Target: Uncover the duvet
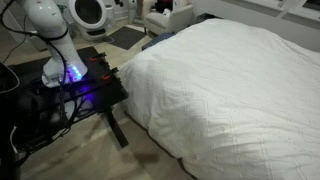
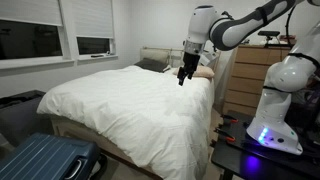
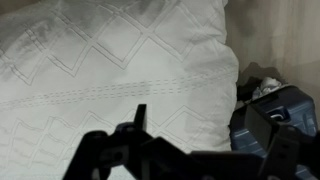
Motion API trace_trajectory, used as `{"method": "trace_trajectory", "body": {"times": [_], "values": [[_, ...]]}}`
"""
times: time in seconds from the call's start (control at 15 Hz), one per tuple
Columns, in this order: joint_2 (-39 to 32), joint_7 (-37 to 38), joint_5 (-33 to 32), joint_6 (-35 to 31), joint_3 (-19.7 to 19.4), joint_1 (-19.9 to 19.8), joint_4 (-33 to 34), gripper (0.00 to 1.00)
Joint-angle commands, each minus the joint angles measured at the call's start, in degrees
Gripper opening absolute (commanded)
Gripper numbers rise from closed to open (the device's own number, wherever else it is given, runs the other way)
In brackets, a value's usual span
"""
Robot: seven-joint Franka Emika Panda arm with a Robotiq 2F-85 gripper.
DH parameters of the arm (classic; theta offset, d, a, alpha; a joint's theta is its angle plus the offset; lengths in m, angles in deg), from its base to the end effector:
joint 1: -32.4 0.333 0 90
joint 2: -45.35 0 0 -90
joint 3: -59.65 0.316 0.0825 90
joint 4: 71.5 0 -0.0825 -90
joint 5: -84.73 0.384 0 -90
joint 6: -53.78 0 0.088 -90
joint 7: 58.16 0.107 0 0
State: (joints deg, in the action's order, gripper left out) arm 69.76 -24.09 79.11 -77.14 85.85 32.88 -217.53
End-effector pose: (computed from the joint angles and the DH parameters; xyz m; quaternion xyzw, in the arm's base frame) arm 0.3788 0.1877 0.4150 0.9887 -0.0464 0.1147 0.0848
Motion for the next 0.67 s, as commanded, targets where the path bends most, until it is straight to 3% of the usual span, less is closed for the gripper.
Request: {"method": "trace_trajectory", "body": {"times": [0.0, 0.33, 0.6], "values": [[-0.41, 0.88, -1.22, 0.16, -2.02, 2.06, 0.06, 1.0], [-3.19, 5.21, -4.4, -5.49, -1.78, 0.57, -0.88, 1.0], [-6.59, 15.3, -13.59, -15.66, -0.88, -2.07, -3.16, 1.0]]}}
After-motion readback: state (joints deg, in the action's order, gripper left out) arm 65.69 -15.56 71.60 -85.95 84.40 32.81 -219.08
